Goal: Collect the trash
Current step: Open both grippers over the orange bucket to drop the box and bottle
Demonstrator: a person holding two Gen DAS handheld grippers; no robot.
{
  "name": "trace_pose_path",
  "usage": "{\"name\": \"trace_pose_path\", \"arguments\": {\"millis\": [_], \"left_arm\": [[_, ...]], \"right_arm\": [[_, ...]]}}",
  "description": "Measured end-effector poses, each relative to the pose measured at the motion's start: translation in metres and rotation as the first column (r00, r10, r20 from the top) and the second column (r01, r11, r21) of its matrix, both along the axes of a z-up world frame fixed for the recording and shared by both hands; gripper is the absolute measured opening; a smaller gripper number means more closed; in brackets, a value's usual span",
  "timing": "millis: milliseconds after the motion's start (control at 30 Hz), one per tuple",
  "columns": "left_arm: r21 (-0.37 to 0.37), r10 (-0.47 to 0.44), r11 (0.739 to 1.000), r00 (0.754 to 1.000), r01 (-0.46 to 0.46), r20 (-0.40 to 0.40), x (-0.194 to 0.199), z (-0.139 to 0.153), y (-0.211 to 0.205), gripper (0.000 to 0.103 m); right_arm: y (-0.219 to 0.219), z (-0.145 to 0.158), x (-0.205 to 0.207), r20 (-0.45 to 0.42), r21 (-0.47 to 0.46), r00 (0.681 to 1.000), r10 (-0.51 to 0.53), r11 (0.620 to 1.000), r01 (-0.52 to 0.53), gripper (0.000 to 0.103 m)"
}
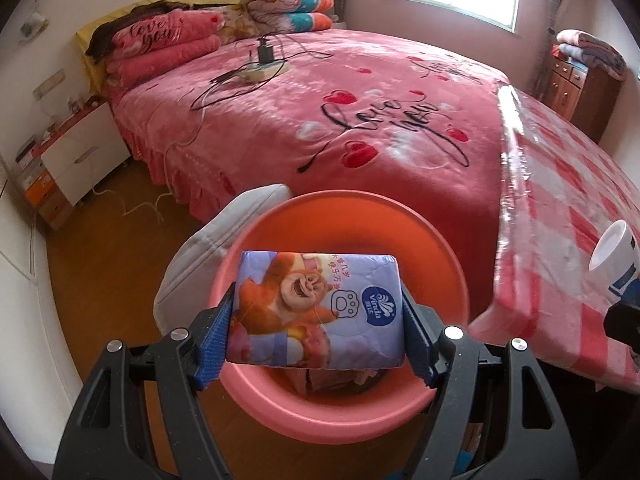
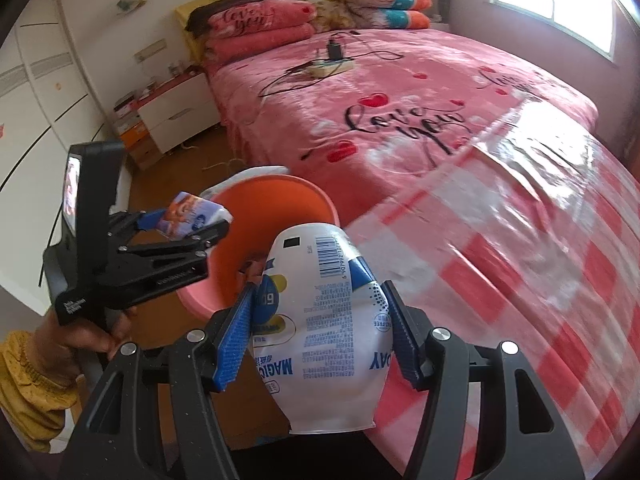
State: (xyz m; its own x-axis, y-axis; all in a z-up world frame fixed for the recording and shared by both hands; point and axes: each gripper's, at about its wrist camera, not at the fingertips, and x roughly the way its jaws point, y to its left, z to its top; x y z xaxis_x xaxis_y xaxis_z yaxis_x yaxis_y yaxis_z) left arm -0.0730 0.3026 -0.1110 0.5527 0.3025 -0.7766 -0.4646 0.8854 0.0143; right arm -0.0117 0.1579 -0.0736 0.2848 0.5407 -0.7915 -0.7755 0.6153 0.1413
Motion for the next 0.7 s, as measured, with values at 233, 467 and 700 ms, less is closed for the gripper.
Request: {"name": "trace_pose_path", "arguments": {"millis": [233, 467, 700], "left_arm": [[-0.018, 0.035, 0.999, 0.999, -0.035, -0.014, -0.004, -0.01, 0.014, 0.073], [-0.027, 0.049, 0.998, 0.999, -0.049, -0.022, -0.006, -0.016, 0.022, 0.073], [-0.038, 0.081, 0.996, 0.995, -0.083, -0.054, -0.003, -0.025, 0.032, 0.076]], "right_arm": [[0.028, -0.002, 0.004, -0.014, 0.0, 0.999, 0.05, 0.999, -0.05, 0.062], [0.054, 0.002, 0.006, -0.005, 0.01, 0.996, 0.088, 0.996, -0.088, 0.062], [0.078, 0.007, 0.012, 0.034, 0.029, 0.996, 0.087, 0.996, -0.088, 0.084]]}}
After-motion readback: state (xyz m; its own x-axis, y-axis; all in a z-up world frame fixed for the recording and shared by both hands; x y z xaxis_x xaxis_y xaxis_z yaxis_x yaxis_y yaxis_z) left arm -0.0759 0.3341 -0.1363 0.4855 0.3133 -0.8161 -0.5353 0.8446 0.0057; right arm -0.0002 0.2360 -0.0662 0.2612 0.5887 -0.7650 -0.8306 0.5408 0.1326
